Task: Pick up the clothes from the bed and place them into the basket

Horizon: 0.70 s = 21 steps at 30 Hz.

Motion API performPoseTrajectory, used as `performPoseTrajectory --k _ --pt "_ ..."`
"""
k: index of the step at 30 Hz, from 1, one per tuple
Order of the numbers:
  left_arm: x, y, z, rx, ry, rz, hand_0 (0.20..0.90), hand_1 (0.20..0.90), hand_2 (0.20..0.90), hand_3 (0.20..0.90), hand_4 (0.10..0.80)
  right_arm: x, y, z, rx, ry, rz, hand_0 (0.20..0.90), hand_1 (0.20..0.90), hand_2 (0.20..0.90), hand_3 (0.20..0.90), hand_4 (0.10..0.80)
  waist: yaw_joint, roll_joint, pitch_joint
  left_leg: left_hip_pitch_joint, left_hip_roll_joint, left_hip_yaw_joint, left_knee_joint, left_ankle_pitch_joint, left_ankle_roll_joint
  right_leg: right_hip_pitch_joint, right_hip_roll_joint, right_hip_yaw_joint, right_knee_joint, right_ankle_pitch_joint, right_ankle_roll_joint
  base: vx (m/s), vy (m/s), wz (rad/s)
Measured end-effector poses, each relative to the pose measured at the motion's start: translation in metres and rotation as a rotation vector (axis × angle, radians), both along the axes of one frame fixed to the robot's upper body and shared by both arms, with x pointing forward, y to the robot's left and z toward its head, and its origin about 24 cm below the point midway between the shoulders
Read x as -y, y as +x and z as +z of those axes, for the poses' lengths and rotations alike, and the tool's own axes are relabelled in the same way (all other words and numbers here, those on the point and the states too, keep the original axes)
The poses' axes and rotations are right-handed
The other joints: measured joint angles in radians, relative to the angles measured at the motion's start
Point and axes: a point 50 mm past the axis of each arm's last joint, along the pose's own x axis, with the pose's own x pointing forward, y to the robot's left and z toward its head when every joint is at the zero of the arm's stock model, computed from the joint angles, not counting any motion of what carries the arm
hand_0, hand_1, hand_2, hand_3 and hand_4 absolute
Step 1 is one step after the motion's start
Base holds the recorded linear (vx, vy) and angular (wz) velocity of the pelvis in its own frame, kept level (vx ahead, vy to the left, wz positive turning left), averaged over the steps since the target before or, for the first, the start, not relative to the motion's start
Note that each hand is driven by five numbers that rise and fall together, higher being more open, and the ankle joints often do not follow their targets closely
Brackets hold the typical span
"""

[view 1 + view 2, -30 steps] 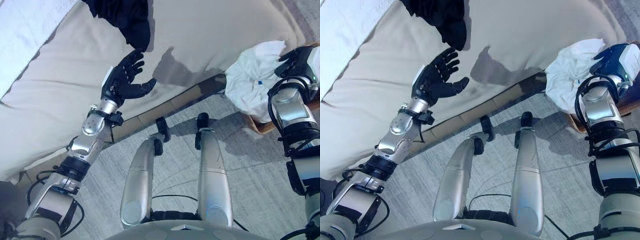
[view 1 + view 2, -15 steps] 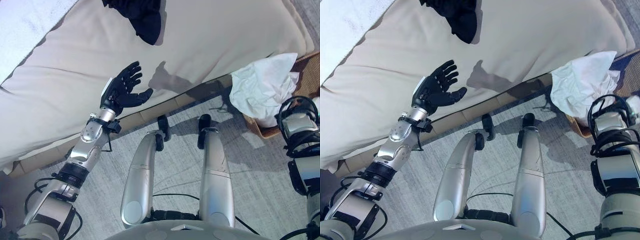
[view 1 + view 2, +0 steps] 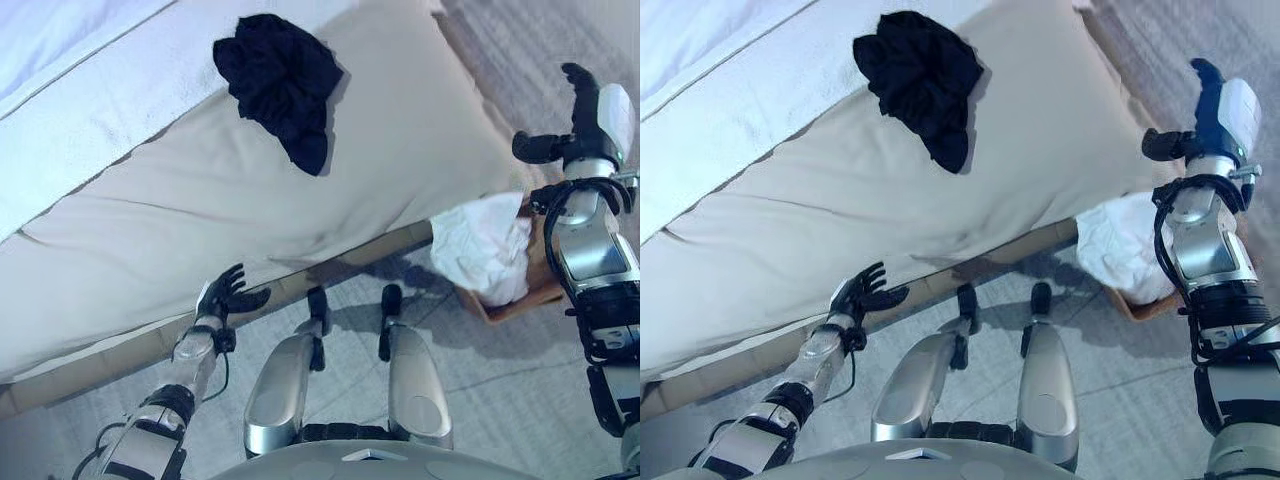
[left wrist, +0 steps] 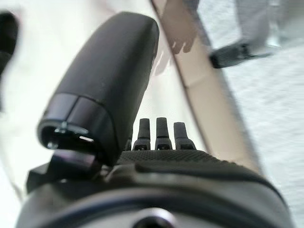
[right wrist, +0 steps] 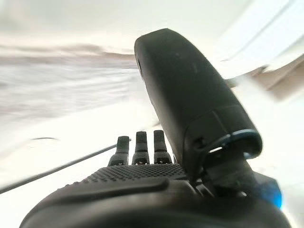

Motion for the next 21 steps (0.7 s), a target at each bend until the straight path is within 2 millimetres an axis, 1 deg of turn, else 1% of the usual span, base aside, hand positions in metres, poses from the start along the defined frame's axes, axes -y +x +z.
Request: performPoseTrajectory --k 1,2,3,5,8,10,12,13,14,16,17,18,19,21 --pt "-0.001 -0.004 -0.004 -0.026 0.0 0.0 0.9 0.9 0.9 0.9 0.8 0.003 0.001 -0.002 -0.022 0.011 -0.002 0.9 0.9 0.9 0.9 0.8 0.011 -0.01 -0.01 0.016 -0.001 -0.007 -0.007 0.0 0.0 0.018 -0.001 -0.008 -0.009 0.0 0.0 0.188 0.093 0.42" --pt "-0.003 -0.018 -0.012 -0.075 0.005 -0.001 0.9 0.9 0.9 0.9 0.8 0.007 0.006 -0.009 -0.083 0.05 0.004 0.9 0.9 0.9 0.9 0.8 0.038 -0.026 -0.059 0.024 -0.002 -0.024 -0.021 0.0 0.0 0.043 -0.002 -0.028 -0.034 0.0 0.0 0.174 0.078 0.4" --pt "-0.005 -0.025 -0.016 -0.098 0.003 -0.005 0.9 0.9 0.9 0.9 0.8 0.009 0.009 -0.013 -0.121 0.069 0.004 0.9 0.9 0.9 0.9 0.8 0.055 -0.035 -0.083 0.032 -0.004 -0.041 -0.025 0.001 -0.003 0.07 -0.001 -0.047 -0.058 0.0 0.0 0.209 0.086 0.56" --pt "-0.005 -0.028 -0.018 -0.111 0.001 -0.028 0.9 0.9 0.9 0.9 0.8 0.017 0.014 -0.021 -0.183 0.119 -0.012 0.9 0.9 0.9 0.9 0.8 0.089 -0.045 -0.092 0.062 -0.011 -0.077 -0.024 0.002 -0.004 0.136 -0.006 -0.087 -0.091 0.0 0.0 0.126 0.049 0.58" --pt "-0.002 -0.029 -0.019 -0.127 0.024 -0.091 0.9 0.9 0.9 0.9 0.8 0.016 0.023 -0.025 -0.247 0.099 -0.018 0.9 0.9 0.9 0.9 0.8 0.134 -0.05 -0.11 0.074 -0.021 -0.119 -0.022 0.002 -0.004 0.186 -0.009 -0.134 -0.122 0.0 0.0 0.096 0.036 0.51" --pt "0.0 -0.026 -0.018 -0.145 0.078 -0.196 0.9 0.9 0.9 0.9 0.8 0.005 0.035 -0.017 -0.257 0.071 -0.006 0.9 0.9 0.9 0.9 0.8 0.17 -0.05 -0.11 0.07 -0.026 -0.148 -0.019 0.002 -0.004 0.2 -0.01 -0.163 -0.128 0.0 0.0 0.04 0.074 0.44" --pt "0.006 -0.025 -0.018 -0.158 0.095 -0.277 0.9 0.9 0.9 0.9 0.8 -0.001 0.042 -0.013 -0.251 0.081 -0.01 0.9 0.9 0.9 0.9 0.8 0.198 -0.05 -0.11 0.065 -0.033 -0.176 -0.017 0.007 -0.011 0.209 -0.014 -0.191 -0.128 -0.001 0.001 -0.045 0.103 0.41" --pt "0.009 -0.026 -0.019 -0.161 0.095 -0.298 0.9 0.9 0.9 0.9 0.8 -0.005 0.047 -0.013 -0.246 0.087 -0.021 0.9 0.9 0.9 0.9 0.8 0.217 -0.051 -0.11 0.06 -0.036 -0.185 -0.016 0.007 -0.011 0.21 -0.015 -0.199 -0.125 -0.002 0.003 -0.098 0.089 0.42" --pt "0.011 -0.025 -0.019 -0.161 0.095 -0.314 0.9 0.9 0.9 0.9 0.8 -0.008 0.051 -0.013 -0.246 0.089 -0.043 0.9 0.9 0.9 0.9 0.8 0.228 -0.054 -0.112 0.046 -0.039 -0.195 -0.011 0.007 -0.011 0.205 -0.017 -0.211 -0.126 -0.009 0.012 -0.106 0.036 0.36" --pt "0.015 -0.016 -0.015 -0.125 0.079 -0.316 0.9 0.9 0.9 0.9 0.8 -0.009 0.056 -0.008 -0.221 0.099 -0.099 0.9 0.9 0.9 0.9 0.8 0.252 -0.065 -0.115 -0.021 -0.043 -0.226 0.007 0.017 -0.026 0.159 -0.018 -0.239 -0.122 -0.01 0.013 -0.166 0.038 0.46" --pt "0.017 -0.011 -0.011 -0.098 0.079 -0.324 0.9 0.9 0.9 0.9 0.8 -0.011 0.058 -0.003 -0.197 0.096 -0.122 0.9 0.9 0.9 0.9 0.8 0.27 -0.069 -0.113 -0.068 -0.044 -0.239 0.019 0.028 -0.041 0.119 -0.017 -0.248 -0.111 -0.01 0.013 -0.167 0.071 0.35" --pt "0.019 -0.005 -0.007 -0.073 0.084 -0.334 0.9 0.9 0.9 0.9 0.8 -0.013 0.06 0.005 -0.178 0.073 -0.139 0.9 0.9 0.9 0.9 0.8 0.286 -0.072 -0.11 -0.115 -0.044 -0.246 0.034 0.034 -0.048 0.073 -0.018 -0.253 -0.091 -0.01 0.013 -0.099 0.098 0.28" --pt "0.02 -0.001 -0.005 -0.063 0.085 -0.339 0.9 0.9 0.9 0.9 0.8 -0.017 0.062 0.008 -0.163 0.071 -0.144 0.9 0.9 0.9 0.9 0.8 0.3 -0.072 -0.108 -0.154 -0.045 -0.257 0.048 0.039 -0.051 0.036 -0.021 -0.263 -0.07 -0.01 0.013 -0.001 0.091 0.2" --pt "0.019 0.002 -0.002 -0.038 0.079 -0.308 0.9 0.9 0.9 0.9 0.8 -0.031 0.068 0.015 -0.152 0.074 -0.133 0.9 0.9 0.9 0.9 0.8 0.321 -0.072 -0.062 -0.19 -0.051 -0.264 0.075 0.043 -0.054 -0.006 -0.033 -0.265 -0.021 -0.024 0.023 0.027 0.078 0.13"
